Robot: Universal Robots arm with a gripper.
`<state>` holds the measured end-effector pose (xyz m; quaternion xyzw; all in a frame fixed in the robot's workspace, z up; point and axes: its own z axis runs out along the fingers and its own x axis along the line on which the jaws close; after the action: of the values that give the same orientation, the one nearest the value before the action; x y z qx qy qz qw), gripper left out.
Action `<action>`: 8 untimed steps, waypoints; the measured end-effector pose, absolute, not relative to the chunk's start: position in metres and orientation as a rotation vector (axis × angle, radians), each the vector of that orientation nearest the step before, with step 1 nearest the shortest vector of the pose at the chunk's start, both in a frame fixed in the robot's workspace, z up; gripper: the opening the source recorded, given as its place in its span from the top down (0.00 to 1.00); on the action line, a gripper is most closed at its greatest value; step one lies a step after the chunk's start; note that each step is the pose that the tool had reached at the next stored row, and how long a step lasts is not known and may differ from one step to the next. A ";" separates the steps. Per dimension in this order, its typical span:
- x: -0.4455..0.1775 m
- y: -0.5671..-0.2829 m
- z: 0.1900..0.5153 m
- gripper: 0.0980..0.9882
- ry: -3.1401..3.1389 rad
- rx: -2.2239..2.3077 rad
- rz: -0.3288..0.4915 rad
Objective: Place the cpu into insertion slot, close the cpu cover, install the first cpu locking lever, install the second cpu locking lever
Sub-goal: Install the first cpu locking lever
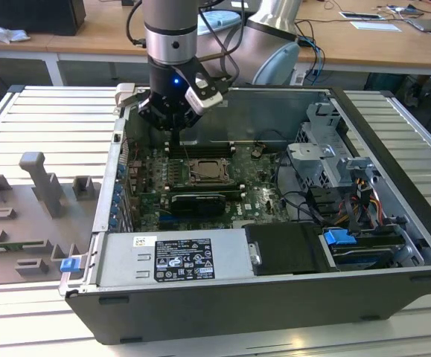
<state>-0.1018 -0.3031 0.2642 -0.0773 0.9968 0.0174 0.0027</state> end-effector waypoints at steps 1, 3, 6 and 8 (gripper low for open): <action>-0.102 -0.303 0.264 0.99 3.126 -0.242 0.055; -0.102 -0.301 0.264 0.99 3.127 -0.238 0.055; -0.102 -0.299 0.264 0.99 3.127 -0.235 0.055; -0.102 -0.298 0.264 0.99 3.127 -0.231 0.054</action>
<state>-0.1019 -0.2983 0.2640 -0.0736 0.9971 0.0174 0.0027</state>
